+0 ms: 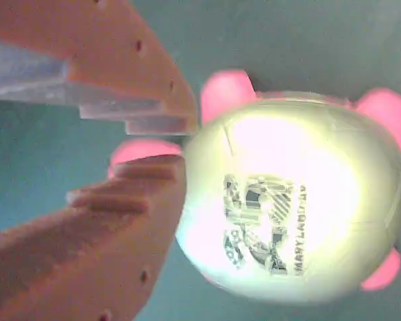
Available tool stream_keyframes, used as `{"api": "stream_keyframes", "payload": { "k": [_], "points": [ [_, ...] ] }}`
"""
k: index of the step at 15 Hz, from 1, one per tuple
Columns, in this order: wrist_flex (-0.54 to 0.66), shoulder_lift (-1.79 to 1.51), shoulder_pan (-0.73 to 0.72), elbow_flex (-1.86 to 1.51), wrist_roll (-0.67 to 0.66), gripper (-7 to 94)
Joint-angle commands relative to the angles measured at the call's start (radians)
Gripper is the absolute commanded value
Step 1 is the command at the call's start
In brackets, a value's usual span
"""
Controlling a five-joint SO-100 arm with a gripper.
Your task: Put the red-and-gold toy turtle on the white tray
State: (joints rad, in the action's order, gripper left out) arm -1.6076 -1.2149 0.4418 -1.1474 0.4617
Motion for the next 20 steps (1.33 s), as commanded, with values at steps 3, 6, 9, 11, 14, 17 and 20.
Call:
{"api": "stream_keyframes", "payload": {
  "k": [3,6,9,11,14,17,20],
  "points": [
    [-0.026,-0.003,-0.009,0.052,0.034,42],
    [-0.031,0.014,-0.044,0.041,0.054,57],
    [-0.037,0.037,-0.058,0.046,0.074,59],
    [-0.034,0.054,-0.063,0.041,0.084,73],
    [-0.032,0.095,-0.066,0.043,0.083,73],
    [-0.02,0.124,-0.066,0.044,0.083,73],
    [-0.021,0.163,-0.063,0.06,0.081,73]
  ]
}}
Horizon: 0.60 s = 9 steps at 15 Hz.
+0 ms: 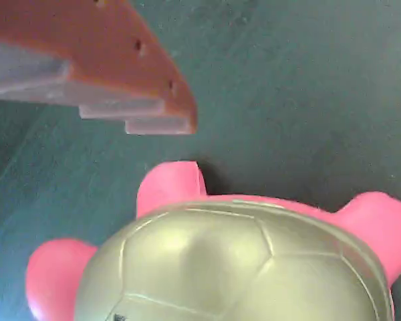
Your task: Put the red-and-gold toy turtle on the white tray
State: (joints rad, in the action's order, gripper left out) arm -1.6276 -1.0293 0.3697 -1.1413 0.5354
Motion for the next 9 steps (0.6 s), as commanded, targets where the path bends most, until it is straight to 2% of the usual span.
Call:
{"api": "stream_keyframes", "payload": {
  "k": [1,9],
  "points": [
    [-0.003,-0.003,0.018,0.069,0.003,73],
    [-0.009,0.092,0.026,0.144,0.0,73]
  ]
}}
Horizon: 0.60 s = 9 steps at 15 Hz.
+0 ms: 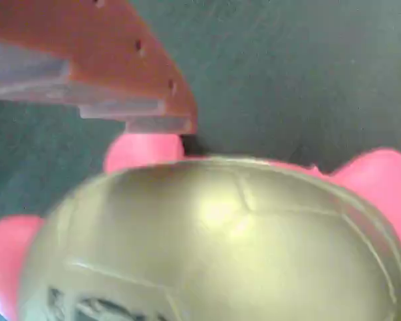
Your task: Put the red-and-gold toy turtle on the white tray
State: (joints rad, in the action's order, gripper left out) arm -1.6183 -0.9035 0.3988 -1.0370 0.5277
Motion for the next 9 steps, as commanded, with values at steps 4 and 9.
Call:
{"api": "stream_keyframes", "payload": {
  "k": [4,9],
  "points": [
    [-0.006,-0.014,-0.012,0.035,0.009,73],
    [0.011,-0.002,0.002,0.037,0.008,73]
  ]
}}
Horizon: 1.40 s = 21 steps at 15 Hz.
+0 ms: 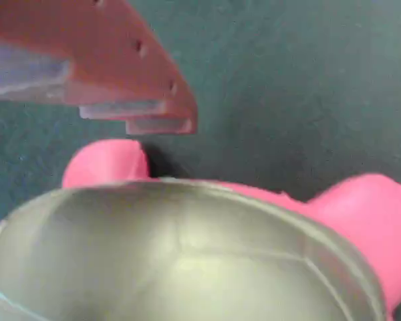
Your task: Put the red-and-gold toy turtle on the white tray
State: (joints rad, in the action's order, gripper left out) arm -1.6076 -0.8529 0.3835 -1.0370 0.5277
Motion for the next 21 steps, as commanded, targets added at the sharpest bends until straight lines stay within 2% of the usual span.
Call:
{"api": "stream_keyframes", "payload": {
  "k": [1,11,19,21],
  "points": [
    [0.008,-0.051,0.02,0.037,0.008,73],
    [0.026,-0.04,0.026,0.035,0.011,63],
    [0.031,-0.034,0.028,0.035,0.011,26],
    [0.028,-0.034,0.028,0.035,0.011,13]
  ]
}}
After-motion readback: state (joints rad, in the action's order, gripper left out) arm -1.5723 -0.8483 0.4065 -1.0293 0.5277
